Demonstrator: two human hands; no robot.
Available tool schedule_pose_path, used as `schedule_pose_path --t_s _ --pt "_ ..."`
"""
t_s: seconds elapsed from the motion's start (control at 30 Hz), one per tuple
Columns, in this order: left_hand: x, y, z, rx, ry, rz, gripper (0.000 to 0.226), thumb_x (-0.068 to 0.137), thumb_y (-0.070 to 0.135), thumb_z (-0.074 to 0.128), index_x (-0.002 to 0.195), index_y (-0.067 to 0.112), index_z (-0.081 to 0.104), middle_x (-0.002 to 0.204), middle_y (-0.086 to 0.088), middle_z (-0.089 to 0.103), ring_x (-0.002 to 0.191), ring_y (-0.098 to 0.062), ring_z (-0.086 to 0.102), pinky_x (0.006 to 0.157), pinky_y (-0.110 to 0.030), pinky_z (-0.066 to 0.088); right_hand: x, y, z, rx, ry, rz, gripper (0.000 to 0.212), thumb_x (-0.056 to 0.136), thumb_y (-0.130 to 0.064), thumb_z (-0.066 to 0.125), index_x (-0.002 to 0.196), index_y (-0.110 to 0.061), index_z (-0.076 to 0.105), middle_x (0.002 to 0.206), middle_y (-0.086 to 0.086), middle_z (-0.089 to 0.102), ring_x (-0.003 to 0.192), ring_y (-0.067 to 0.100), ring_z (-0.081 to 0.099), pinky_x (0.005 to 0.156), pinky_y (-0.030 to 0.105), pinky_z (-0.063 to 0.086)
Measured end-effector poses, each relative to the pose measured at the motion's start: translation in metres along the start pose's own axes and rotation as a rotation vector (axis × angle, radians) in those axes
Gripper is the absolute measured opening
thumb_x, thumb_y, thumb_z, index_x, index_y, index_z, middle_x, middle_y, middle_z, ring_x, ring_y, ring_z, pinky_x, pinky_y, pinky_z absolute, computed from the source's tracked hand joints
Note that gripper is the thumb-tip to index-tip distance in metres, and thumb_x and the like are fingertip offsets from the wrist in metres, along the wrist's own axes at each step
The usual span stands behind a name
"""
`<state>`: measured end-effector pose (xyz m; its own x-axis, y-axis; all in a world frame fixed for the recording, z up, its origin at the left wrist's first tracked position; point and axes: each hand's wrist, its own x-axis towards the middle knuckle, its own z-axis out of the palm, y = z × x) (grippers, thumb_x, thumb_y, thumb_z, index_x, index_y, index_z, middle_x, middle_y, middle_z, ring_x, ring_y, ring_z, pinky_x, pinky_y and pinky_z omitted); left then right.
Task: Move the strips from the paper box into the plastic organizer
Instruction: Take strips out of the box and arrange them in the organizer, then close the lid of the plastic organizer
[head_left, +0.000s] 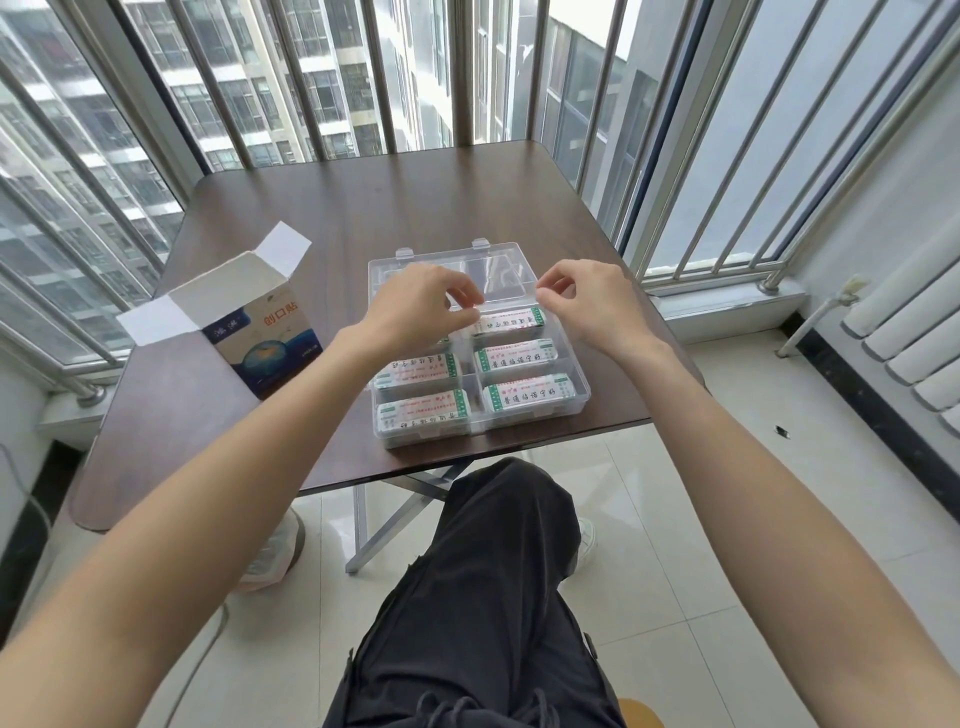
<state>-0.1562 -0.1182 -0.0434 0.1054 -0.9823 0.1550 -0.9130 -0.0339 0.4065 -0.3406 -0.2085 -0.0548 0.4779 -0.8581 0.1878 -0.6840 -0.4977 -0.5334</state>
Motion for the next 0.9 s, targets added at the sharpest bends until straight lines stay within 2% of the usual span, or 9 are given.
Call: schedule_pose_path --t_s 0.13,0.23,0.3,0.37,0.47,0.53,0.67,0.8,0.9 --pt "-0.015 -0.015 -0.014 -0.095 0.176 -0.044 0.019 0.092 0.027 0.057 0.105 0.02 0.069 0.096 0.009 0.064 0.084 -0.008 0.058 0.079 -0.025 0.044 0.007 0.006 -0.007 0.264 -0.023 0.069 0.024 0.091 -0.038 0.053 0.094 -0.023 0.071 0.097 -0.001 0.07 0.093 0.015 0.061 0.087 0.036 0.049" --pt "-0.027 -0.038 -0.015 -0.106 0.265 -0.165 0.024 0.095 0.029 0.052 0.112 0.019 0.066 0.109 0.0 0.064 0.096 -0.014 0.059 0.086 -0.032 0.043 0.016 0.009 -0.005 0.481 -0.127 0.165 0.028 0.096 -0.043 0.045 0.1 -0.026 0.067 0.095 -0.011 0.065 0.098 0.011 0.057 0.095 0.035 0.045" --pt "-0.033 -0.052 -0.011 -0.074 0.255 -0.277 0.029 0.095 0.031 0.05 0.117 0.017 0.063 0.116 -0.005 0.063 0.104 -0.02 0.058 0.091 -0.034 0.042 0.023 0.01 0.002 0.516 -0.172 0.223 0.034 0.098 -0.042 0.043 0.108 -0.019 0.064 0.087 -0.013 0.058 0.092 0.01 0.053 0.093 0.033 0.044" --pt "-0.034 -0.059 -0.005 -0.098 0.231 -0.379 0.033 0.096 0.033 0.048 0.121 0.015 0.06 0.121 -0.008 0.063 0.11 -0.022 0.058 0.095 -0.035 0.043 0.028 0.012 0.008 0.528 -0.207 0.274 0.038 0.098 -0.042 0.041 0.113 -0.014 0.062 0.084 -0.009 0.056 0.087 0.012 0.052 0.083 0.029 0.045" --pt "-0.032 -0.065 -0.004 -0.142 0.172 -0.473 0.04 0.096 0.037 0.045 0.126 0.012 0.056 0.126 -0.009 0.061 0.116 -0.024 0.056 0.099 -0.035 0.041 0.034 0.008 0.015 0.544 -0.252 0.299 0.04 0.099 -0.04 0.04 0.116 -0.01 0.061 0.094 -0.003 0.061 0.086 0.013 0.055 0.071 0.022 0.045" --pt "-0.026 -0.067 -0.003 -0.137 0.115 -0.479 0.046 0.097 0.038 0.044 0.13 0.009 0.052 0.13 -0.01 0.058 0.121 -0.024 0.053 0.1 -0.034 0.038 0.038 0.007 0.019 0.559 -0.25 0.308 0.038 0.099 -0.039 0.041 0.114 -0.011 0.062 0.1 -0.002 0.063 0.083 0.009 0.056 0.067 0.018 0.044" --pt "-0.015 -0.069 -0.004 -0.174 0.069 -0.484 0.046 0.097 0.035 0.045 0.132 0.006 0.052 0.13 -0.01 0.058 0.122 -0.022 0.052 0.096 -0.027 0.036 0.046 0.007 0.025 0.539 -0.246 0.311 0.044 0.096 -0.043 0.045 0.121 -0.011 0.063 0.121 0.004 0.064 0.101 0.015 0.056 0.091 0.029 0.043" --pt "-0.011 -0.068 -0.004 -0.264 0.104 -0.47 0.04 0.095 0.03 0.05 0.13 0.011 0.053 0.125 -0.011 0.061 0.116 -0.021 0.056 0.094 -0.028 0.039 0.05 0.008 0.023 0.519 -0.212 0.317 0.046 0.096 -0.043 0.045 0.126 -0.012 0.059 0.123 0.002 0.062 0.107 0.016 0.056 0.098 0.034 0.041" --pt "-0.01 -0.068 -0.006 -0.326 0.135 -0.446 0.04 0.093 0.026 0.054 0.131 0.014 0.051 0.124 -0.01 0.061 0.113 -0.019 0.057 0.099 -0.031 0.041 0.053 0.01 0.017 0.514 -0.185 0.315 0.054 0.095 -0.045 0.045 0.138 -0.011 0.046 0.122 0.0 0.056 0.102 0.012 0.05 0.096 0.03 0.04"
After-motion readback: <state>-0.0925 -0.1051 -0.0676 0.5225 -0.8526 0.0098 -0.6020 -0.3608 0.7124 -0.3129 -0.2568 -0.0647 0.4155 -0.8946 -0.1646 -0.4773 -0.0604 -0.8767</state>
